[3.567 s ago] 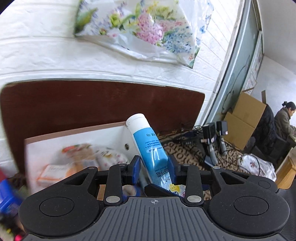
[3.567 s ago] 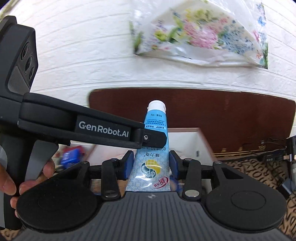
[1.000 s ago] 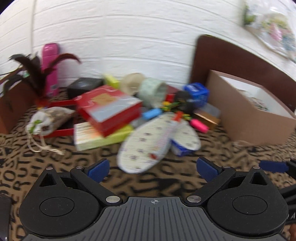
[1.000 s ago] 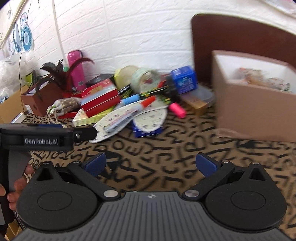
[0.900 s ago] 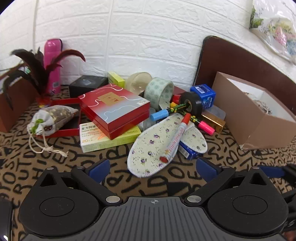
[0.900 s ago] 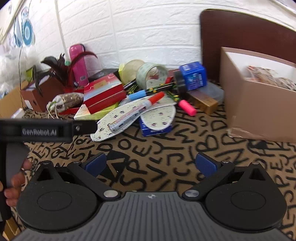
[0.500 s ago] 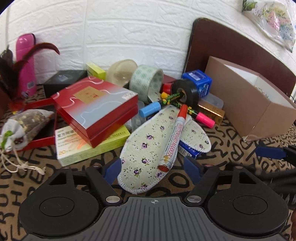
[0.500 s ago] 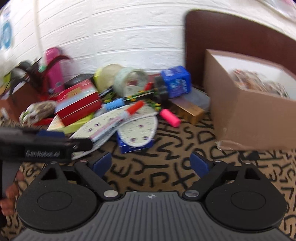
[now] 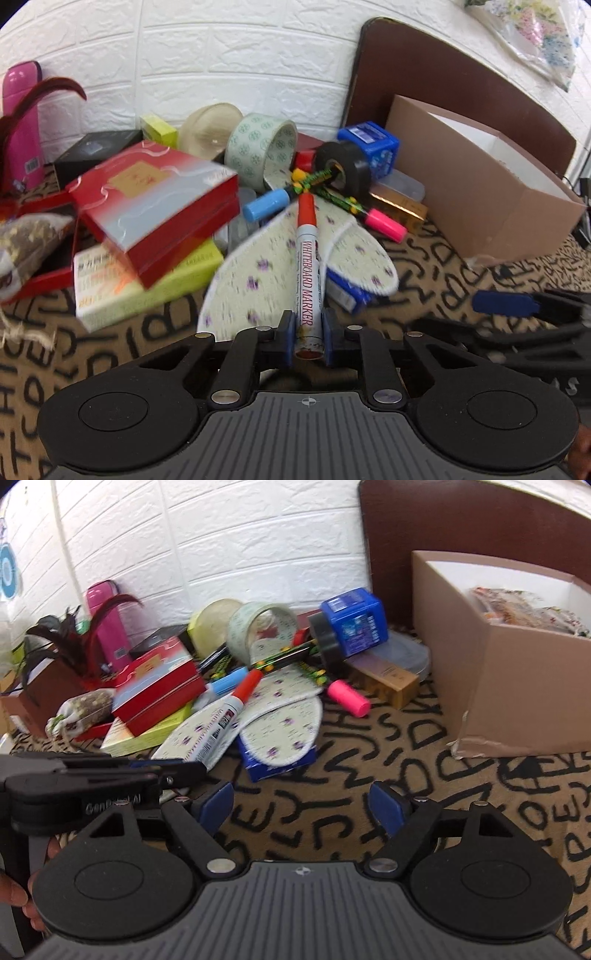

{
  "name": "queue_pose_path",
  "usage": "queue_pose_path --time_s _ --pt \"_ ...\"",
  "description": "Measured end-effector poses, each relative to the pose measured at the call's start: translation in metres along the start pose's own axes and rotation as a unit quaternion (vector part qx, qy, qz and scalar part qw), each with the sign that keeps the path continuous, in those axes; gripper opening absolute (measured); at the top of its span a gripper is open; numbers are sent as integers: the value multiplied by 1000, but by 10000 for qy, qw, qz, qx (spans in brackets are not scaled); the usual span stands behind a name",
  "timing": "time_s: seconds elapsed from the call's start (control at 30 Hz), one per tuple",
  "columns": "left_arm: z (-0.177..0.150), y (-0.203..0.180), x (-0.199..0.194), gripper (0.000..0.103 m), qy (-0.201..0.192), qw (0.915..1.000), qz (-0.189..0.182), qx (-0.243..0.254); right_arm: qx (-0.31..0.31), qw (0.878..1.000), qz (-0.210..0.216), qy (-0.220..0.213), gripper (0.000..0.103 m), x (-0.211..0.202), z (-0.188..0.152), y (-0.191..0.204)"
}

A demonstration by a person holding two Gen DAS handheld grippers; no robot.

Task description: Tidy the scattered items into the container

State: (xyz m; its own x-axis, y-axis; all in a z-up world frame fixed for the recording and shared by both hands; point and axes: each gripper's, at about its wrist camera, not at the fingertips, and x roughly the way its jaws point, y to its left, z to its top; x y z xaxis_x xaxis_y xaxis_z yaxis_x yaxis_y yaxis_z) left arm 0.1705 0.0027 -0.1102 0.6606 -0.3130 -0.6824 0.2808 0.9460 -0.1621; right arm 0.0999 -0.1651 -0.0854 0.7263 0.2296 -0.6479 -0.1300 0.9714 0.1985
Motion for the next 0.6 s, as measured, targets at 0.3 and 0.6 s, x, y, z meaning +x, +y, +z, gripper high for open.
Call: queue_pose_path --time_s 0.3,0.6 --pt "-57 -27 -28 13 345 9982 -326 365 -3 9989 372 288 78 -2 -20 16" --pt "-71 -55 -32 52 476 9948 -791 438 -411 9974 235 546 40 -3 -43 29"
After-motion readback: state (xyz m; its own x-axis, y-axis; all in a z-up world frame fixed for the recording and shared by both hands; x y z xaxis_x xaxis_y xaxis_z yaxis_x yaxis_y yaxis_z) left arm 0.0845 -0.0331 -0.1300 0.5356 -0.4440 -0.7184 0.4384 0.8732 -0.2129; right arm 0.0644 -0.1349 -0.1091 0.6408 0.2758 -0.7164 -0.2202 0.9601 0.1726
